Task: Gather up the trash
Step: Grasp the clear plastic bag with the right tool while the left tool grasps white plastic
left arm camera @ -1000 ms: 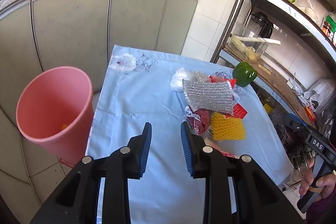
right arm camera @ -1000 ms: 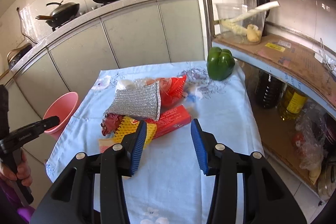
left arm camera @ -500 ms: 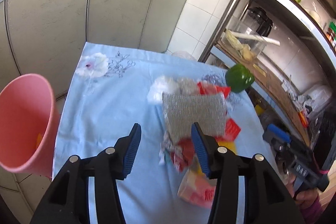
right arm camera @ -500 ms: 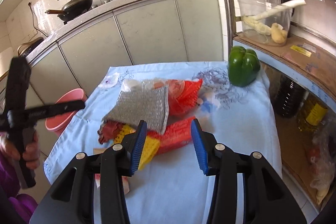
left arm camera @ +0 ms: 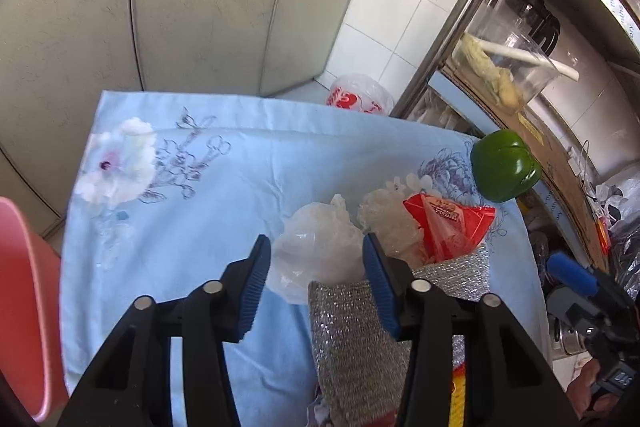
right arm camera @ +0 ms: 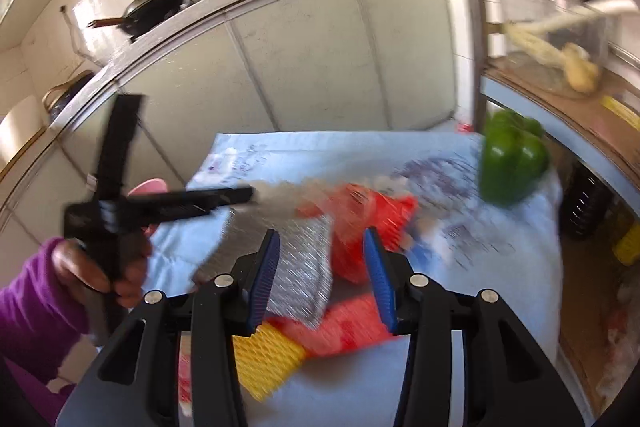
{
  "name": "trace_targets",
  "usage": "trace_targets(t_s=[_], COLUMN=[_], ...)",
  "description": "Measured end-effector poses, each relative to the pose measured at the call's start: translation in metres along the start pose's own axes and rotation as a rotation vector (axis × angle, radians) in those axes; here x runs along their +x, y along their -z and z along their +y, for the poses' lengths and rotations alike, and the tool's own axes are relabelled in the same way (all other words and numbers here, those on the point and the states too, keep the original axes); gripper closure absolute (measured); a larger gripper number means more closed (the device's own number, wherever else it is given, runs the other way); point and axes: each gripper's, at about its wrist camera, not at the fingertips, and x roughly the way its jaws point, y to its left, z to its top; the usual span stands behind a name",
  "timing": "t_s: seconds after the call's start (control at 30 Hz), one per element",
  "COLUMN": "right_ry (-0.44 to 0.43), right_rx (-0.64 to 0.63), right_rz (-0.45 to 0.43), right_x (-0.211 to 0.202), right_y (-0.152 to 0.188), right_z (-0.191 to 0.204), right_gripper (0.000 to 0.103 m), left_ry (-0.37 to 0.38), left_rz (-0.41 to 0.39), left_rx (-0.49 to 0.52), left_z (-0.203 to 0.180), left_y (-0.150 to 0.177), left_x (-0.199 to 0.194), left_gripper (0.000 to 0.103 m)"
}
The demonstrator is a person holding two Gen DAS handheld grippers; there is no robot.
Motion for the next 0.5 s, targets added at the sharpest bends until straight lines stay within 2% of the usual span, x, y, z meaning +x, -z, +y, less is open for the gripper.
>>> trace_targets(t_s=[0.07,0.13,0.23,0.37,0.43,0.5], right_ry=[-0.057,-0.116,-0.14,-0.07,-0.007,0.019], right_rx=[-0.022,-0.037,-0.036,-0.025,-0.029,-0.026], right_rz=[0.017,0.036,0.081,0.207,0.244,0.296], right_x=[0.011,0.026,0.051,0.099,0.115,0.126], right_y=[-0.013,-0.027,-0.042,-0.052,-0.053,-0.052], right_z=[0.012,0.024,0.036,0.042,0.041,0.039], right_gripper=[0.059,0.059,0.059,0.058,0.058,0.058], left_ry=[0.042,0.04,0.037,0.02,0.019,0.023], left_rz=[-0.013,-0.042,-0.092,-0.157,-0.173,-0.177], left_rx=[-0.007,-0.009,-0.02,-0.056,-0.074,-0.086], left_z=[0.003,0.005,0.011,0.028,0.038,0.045], left_y=[0.003,0.006,0.01,0.011,0.012,0.015], left_x=[0.003,0.0,-0.013,-0.037,-0.046,-0.051], left_gripper=[0.087,0.094,0.097,0.097,0.097,0.097])
